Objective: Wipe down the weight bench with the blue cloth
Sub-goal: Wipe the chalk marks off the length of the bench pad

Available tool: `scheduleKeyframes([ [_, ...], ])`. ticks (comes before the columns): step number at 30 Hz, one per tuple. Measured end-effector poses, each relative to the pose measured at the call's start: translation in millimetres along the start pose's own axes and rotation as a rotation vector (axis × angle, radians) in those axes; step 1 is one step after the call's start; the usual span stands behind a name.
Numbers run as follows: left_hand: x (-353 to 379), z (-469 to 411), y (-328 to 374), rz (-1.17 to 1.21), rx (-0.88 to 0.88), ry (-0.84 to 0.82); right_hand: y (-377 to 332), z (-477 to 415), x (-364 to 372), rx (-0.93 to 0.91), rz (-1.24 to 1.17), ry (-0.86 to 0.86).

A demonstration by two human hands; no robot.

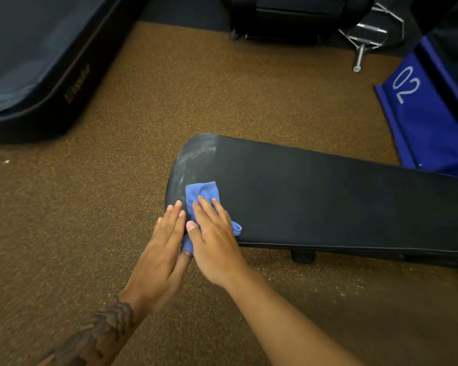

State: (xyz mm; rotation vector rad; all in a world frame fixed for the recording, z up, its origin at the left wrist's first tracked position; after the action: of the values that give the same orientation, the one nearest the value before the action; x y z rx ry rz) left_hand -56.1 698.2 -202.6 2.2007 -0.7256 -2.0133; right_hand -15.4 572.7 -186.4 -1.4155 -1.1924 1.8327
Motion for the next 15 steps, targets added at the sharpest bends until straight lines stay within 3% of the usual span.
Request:
scheduleKeyframes([
  [3, -17.6, -5.8, 15.9, 0.033, -0.001, 0.082, -4.4, 3.0, -24.3, 0.082, -0.303, 0.012],
  [6, -14.0, -24.5, 37.1, -0.07, 0.049, 0.079, 5.6, 12.7, -48.0, 0.068, -0.372, 0.154],
  [10, 18.8, -46.9, 47.8, -0.319, -0.06, -0.079, 35.6, 29.2, -62.9, 0.04, -0.138, 0.146],
  [15, 28.4, -53.5, 49.3, -0.36, -0.118, -0.114, 53.1, 47.8, -64.2, -0.027, 0.2, 0.058],
])
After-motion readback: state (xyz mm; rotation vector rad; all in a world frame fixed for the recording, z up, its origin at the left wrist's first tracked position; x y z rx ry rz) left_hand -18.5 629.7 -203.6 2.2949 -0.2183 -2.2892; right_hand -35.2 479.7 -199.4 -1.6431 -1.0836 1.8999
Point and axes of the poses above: each hand's wrist, its own z-axis away from the middle knuckle, its own x-axis out of the palm, y = z × x, the point moved 2 cm from there along -z, towards the middle knuckle, and after that the axes turned 15 degrees about -z, right-handed, at the moved point
